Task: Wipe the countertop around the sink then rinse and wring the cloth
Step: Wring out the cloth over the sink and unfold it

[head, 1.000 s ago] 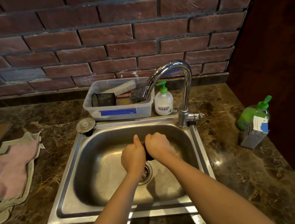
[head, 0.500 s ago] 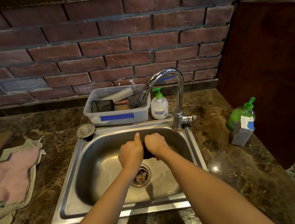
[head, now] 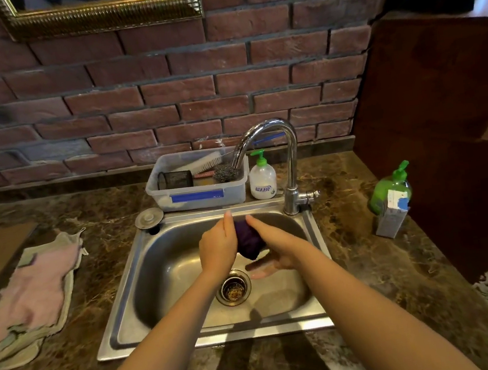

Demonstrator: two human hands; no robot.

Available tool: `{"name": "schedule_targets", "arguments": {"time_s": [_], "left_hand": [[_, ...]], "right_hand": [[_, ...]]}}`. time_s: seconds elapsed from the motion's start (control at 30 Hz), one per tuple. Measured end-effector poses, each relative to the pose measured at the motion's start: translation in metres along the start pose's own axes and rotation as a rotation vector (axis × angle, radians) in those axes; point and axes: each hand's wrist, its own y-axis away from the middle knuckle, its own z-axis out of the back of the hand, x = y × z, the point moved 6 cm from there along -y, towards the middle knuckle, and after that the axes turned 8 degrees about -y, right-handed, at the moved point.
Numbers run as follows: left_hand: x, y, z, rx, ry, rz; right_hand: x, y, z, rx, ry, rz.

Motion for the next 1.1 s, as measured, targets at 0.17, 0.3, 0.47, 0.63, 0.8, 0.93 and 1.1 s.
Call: {"name": "schedule_targets", "arguments": {"time_s": [0.17, 0.3, 0.47, 0.63, 0.8, 0.93, 1.1], "left_hand": [[-0.012, 0.023, -0.008, 0.056, 0.074, -0.129], [-0.005, 0.03, -0.019, 0.301, 0.282, 0.093], [0.02, 0.051, -0.012, 0.582, 0.475, 0.18], [0.026, 0.051, 0.006, 0.553, 0.433, 0.047], [0.028, 0.043, 0.012, 0.499, 0.562, 0.1], [0.024, 0.044, 0.017, 0.451, 0.753, 0.172], [0.02, 0.049, 0.016, 0.467, 0.679, 0.12]], "right_hand": [[0.002, -0.004, 0.012, -0.233, 0.021, 0.081], [0.018, 0.001, 0.017, -0.483, 0.37, 0.432], [0.004, 0.008, 0.017, -0.663, 0.445, 0.451], [-0.012, 0.016, 0.012, -0.567, 0.182, 0.415], [-0.03, 0.032, 0.005, -0.267, -0.066, 0.385], [-0.039, 0.05, 0.001, -0.092, -0.157, 0.411], [-0.049, 0.068, -0.01, 0.049, -0.106, 0.412]]}}
